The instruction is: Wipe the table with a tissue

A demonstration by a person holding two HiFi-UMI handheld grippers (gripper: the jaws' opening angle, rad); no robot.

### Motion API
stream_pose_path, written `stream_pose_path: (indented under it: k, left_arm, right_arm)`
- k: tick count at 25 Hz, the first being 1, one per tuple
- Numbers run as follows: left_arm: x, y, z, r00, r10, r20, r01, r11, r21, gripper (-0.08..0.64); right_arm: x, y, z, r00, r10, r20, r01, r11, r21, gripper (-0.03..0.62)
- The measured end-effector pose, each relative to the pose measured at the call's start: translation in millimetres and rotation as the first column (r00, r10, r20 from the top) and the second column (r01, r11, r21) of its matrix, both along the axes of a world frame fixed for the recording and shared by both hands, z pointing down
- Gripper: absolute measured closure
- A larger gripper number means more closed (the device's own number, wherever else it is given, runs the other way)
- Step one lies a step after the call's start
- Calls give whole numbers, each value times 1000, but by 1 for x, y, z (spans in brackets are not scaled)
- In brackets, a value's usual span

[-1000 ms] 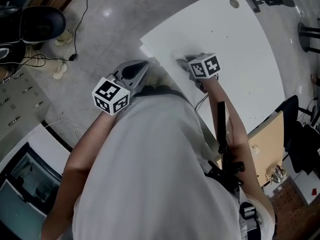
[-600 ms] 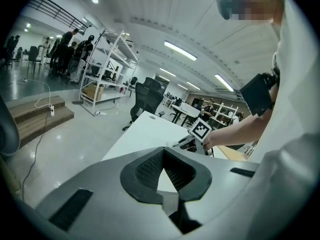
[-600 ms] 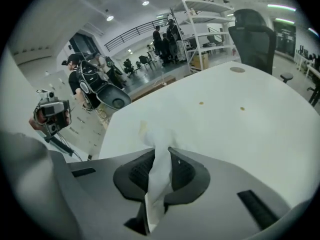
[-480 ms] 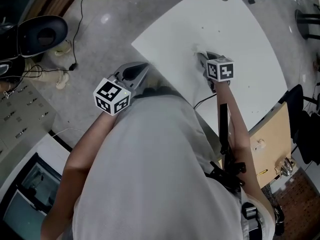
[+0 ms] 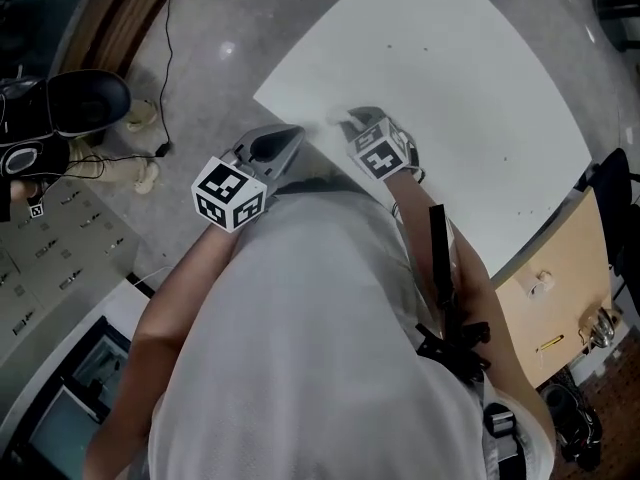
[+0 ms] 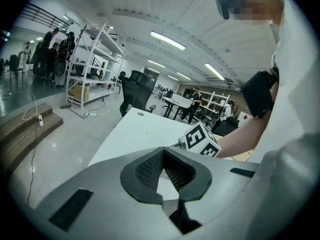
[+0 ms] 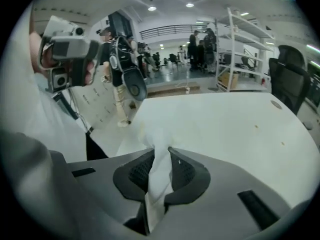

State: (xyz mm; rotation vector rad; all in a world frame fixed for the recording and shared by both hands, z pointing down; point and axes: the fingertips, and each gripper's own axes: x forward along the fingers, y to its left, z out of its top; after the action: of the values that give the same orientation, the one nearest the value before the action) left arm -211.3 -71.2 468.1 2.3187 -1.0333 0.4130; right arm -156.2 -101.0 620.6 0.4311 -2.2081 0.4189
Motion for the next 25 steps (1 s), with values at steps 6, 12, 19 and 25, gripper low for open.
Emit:
stream_pose_path:
  k: [6, 12, 19, 25]
  left_arm:
    - [0, -9, -9, 1000, -11, 18, 11, 1000, 15, 554]
    - [8, -29, -6, 999, 36, 4, -36, 999, 19, 554]
    - [5, -59, -2, 991, 130, -33, -129, 991, 17, 554]
    - [-13, -91, 1, 981, 182, -71, -180, 983, 23, 555]
  right_arm:
    - [-33, 87, -5, 921, -387, 50, 389, 919, -55, 551]
    - [44, 0, 2, 998, 12, 55, -10, 999, -39, 551]
    - [39, -42, -3, 985, 170, -39, -168, 985, 49, 551]
    - [49, -86, -36, 918, 386, 91, -394, 915, 89, 551]
